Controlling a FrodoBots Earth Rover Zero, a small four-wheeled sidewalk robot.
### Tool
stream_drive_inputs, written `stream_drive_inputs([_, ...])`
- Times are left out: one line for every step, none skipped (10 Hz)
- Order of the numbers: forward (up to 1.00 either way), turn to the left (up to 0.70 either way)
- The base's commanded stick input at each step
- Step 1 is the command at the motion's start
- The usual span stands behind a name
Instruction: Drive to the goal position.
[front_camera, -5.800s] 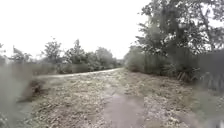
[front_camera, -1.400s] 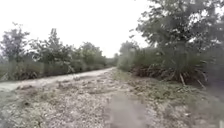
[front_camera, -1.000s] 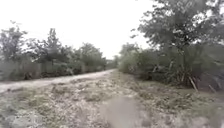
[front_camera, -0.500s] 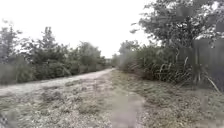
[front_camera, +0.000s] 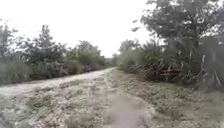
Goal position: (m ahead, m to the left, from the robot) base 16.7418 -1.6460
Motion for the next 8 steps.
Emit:
stream_drive_inputs([0.70,0.00])
stream_drive_inputs([0.70,0.31])
stream_drive_inputs([0.70,0.35])
stream_drive_inputs([0.70,0.35])
stream_drive_inputs([0.70,0.35])
stream_drive_inputs([0.70,0.35])
stream_drive_inputs([0.70,0.26])
stream_drive_inputs([0.70,0.00])
